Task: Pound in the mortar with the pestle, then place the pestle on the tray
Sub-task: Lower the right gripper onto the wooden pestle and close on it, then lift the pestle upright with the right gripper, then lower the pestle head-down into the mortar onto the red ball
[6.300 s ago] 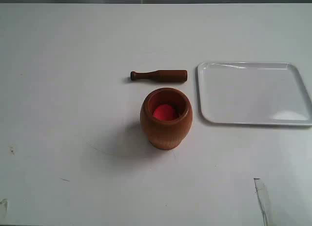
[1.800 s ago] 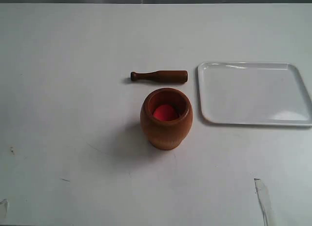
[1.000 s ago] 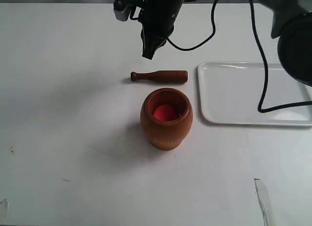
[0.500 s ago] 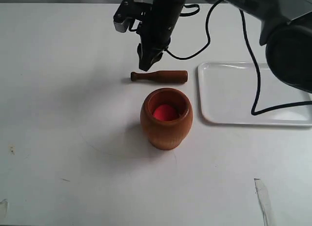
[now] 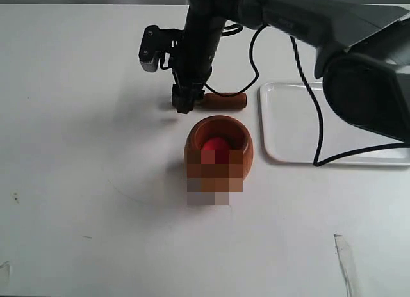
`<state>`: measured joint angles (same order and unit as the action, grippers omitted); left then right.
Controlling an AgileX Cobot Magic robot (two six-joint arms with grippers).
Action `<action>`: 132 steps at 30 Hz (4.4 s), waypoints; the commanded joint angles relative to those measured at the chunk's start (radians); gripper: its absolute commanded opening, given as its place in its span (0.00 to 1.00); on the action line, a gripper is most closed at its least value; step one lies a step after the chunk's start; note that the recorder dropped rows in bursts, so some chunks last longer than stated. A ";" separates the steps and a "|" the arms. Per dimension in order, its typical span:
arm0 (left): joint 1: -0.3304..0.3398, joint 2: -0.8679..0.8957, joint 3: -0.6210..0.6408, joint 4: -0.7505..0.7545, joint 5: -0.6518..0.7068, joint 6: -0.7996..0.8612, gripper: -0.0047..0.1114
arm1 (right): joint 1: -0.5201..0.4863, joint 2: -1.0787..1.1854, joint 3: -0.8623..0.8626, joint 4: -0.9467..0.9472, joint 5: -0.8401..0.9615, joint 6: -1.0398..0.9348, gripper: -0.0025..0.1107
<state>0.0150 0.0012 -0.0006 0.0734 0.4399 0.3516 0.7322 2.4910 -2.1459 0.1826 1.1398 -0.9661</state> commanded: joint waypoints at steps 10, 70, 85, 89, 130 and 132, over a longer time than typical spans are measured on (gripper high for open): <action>-0.008 -0.001 0.001 -0.007 -0.003 -0.008 0.04 | 0.002 0.014 -0.003 -0.083 -0.011 0.002 0.51; -0.008 -0.001 0.001 -0.007 -0.003 -0.008 0.04 | 0.028 -0.470 -0.055 -0.097 -0.170 0.492 0.02; -0.008 -0.001 0.001 -0.007 -0.003 -0.008 0.04 | 0.086 -0.731 0.323 -0.239 -0.462 0.717 0.02; -0.008 -0.001 0.001 -0.007 -0.003 -0.008 0.04 | 0.086 -0.966 0.727 -0.199 -0.811 0.738 0.02; -0.008 -0.001 0.001 -0.007 -0.003 -0.008 0.04 | 0.086 -0.957 1.771 -0.454 -2.115 1.186 0.02; -0.008 -0.001 0.001 -0.007 -0.003 -0.008 0.04 | 0.086 -0.935 1.789 -0.454 -2.115 1.176 0.02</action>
<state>0.0150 0.0012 -0.0006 0.0734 0.4399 0.3516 0.8177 1.5375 -0.3791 -0.2669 -0.9771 0.2316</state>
